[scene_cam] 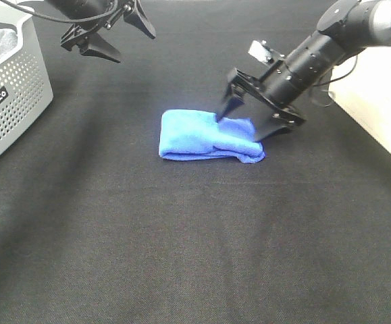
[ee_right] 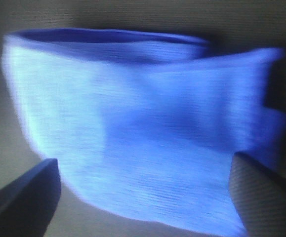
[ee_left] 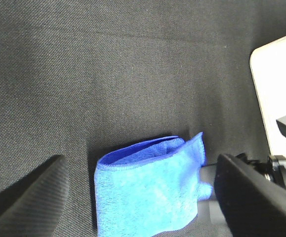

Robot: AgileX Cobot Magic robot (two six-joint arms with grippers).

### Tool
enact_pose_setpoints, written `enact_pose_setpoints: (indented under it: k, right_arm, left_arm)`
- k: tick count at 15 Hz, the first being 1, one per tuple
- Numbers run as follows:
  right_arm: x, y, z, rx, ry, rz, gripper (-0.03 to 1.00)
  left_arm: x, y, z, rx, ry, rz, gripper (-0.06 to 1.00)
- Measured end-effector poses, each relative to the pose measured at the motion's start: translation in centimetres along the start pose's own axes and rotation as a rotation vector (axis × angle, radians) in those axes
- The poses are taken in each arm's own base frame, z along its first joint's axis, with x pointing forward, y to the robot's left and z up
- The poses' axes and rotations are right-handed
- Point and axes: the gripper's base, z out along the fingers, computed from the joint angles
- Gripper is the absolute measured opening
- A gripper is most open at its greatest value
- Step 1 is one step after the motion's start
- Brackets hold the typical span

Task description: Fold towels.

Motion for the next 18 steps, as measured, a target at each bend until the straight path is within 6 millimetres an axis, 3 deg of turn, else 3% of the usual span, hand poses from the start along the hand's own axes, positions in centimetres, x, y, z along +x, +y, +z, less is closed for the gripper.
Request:
enact_pose_setpoints:
  k: [3,8,10,11,12,14,16,18]
  right_arm:
    - [-0.1,0.2,-1.1,0.048,-0.018,-0.01,0.87]
    - [0.2,3.4,-8.0,0.138,-0.099,-0.106,0.86]
    - [1.0,4.9,-10.5,0.133,-0.097,-0.13,0.86]
    - [1.7,6.0,-12.4,0.13,-0.097,-0.15,0.86]
    - [2.1,6.6,-13.5,0.131,-0.097,-0.162,0.86]
    - [3.3,7.5,-15.6,0.156,-0.105,-0.184,0.86]
    - [4.8,8.0,-18.0,0.214,-0.135,-0.199,0.86]
    - [7.8,8.3,-20.3,0.28,-0.151,-0.205,0.86]
  left_arm:
    - [0.1,0.0,0.0,-0.001,0.008,0.0,0.77]
    - [0.4,-1.0,-1.3,0.011,0.081,0.133,0.77]
    - [0.3,-1.9,-2.8,0.0,0.057,0.187,0.77]
    - [0.1,-2.6,-4.2,-0.027,0.029,0.224,0.77]
    - [-0.2,-3.9,-7.2,-0.091,-0.031,0.287,0.77]
    - [0.2,-5.4,-11.1,-0.16,-0.088,0.348,0.77]
    - [1.9,-6.8,-15.0,-0.194,-0.105,0.397,0.77]
    - [4.6,-7.1,-17.6,-0.22,-0.072,0.415,0.77]
